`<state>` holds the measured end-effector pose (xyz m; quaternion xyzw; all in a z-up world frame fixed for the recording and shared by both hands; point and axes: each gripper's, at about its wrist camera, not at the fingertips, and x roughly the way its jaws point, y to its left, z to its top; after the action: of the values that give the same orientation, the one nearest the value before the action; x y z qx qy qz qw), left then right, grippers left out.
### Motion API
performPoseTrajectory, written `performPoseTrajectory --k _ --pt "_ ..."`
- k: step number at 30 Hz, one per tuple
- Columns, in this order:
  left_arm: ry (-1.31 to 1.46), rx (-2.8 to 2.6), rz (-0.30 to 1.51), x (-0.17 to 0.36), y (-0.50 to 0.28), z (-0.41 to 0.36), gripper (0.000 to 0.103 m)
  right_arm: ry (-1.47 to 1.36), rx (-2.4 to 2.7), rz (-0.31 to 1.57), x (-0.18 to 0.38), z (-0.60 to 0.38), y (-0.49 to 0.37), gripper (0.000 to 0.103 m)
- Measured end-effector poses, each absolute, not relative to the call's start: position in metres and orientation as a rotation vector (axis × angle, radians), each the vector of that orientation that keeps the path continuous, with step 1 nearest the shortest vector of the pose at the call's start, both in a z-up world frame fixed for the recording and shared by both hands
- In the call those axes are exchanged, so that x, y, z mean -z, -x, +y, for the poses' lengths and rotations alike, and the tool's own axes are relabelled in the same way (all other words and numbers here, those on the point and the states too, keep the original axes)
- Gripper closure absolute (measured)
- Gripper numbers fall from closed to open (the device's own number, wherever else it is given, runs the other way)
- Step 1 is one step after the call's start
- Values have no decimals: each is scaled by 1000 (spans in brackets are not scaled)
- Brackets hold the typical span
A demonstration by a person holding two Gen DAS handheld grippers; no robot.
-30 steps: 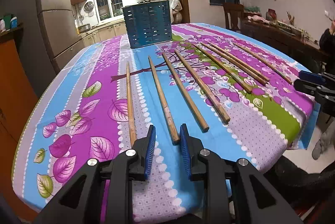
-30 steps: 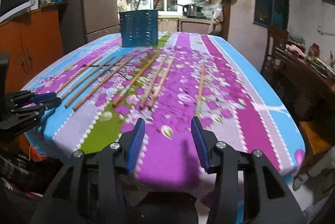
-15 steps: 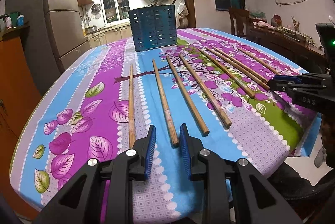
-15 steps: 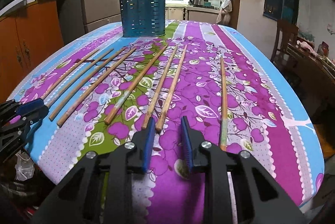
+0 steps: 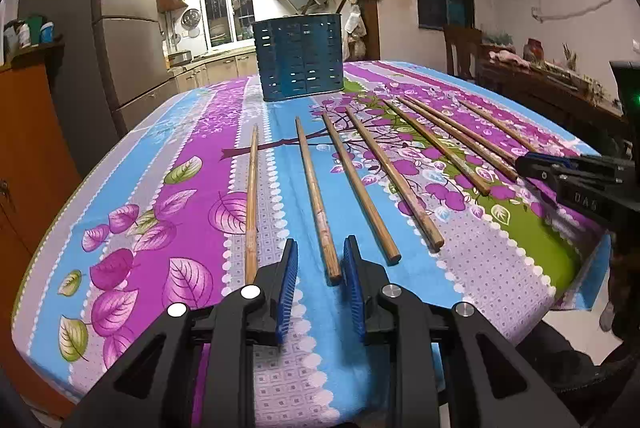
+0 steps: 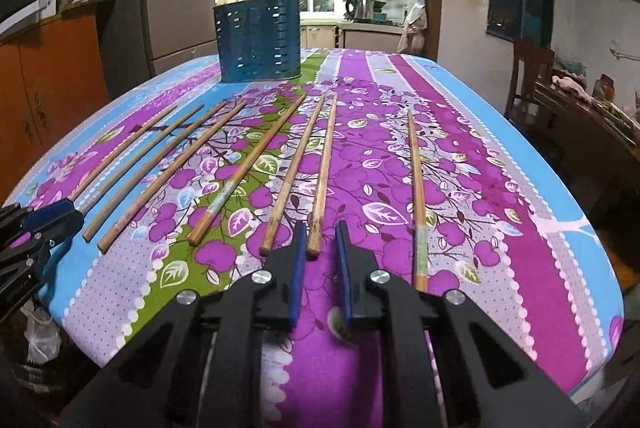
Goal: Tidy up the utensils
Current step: 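Close the left tool on a chopstick while the right tool closes on another chopstick, then lift the left tool's chopstick over the blue holder while the right tool carries its chopstick there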
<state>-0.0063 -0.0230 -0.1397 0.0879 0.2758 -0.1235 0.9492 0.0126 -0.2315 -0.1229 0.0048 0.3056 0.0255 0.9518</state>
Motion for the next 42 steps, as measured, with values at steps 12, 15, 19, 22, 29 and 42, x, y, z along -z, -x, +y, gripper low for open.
performPoseTrajectory --k 12,15,19,22,29,42 --pt "-182 252 542 141 11 -24 95 -111 -38 590 123 -242 0 98" --pt "-175 233 524 135 16 -18 95 -107 -33 579 118 -244 7 98" --pt "-174 210 484 123 25 -11 95 -47 -18 535 104 -239 19 98" --pt "-179 200 478 117 28 -8 95 6 -7 491 90 -235 28 98" --pt "-187 223 473 90 32 -2 95 63 -18 385 52 -235 37 98" --pt "-45 322 435 16 13 20 95 32 -64 258 -9 -257 13 98"
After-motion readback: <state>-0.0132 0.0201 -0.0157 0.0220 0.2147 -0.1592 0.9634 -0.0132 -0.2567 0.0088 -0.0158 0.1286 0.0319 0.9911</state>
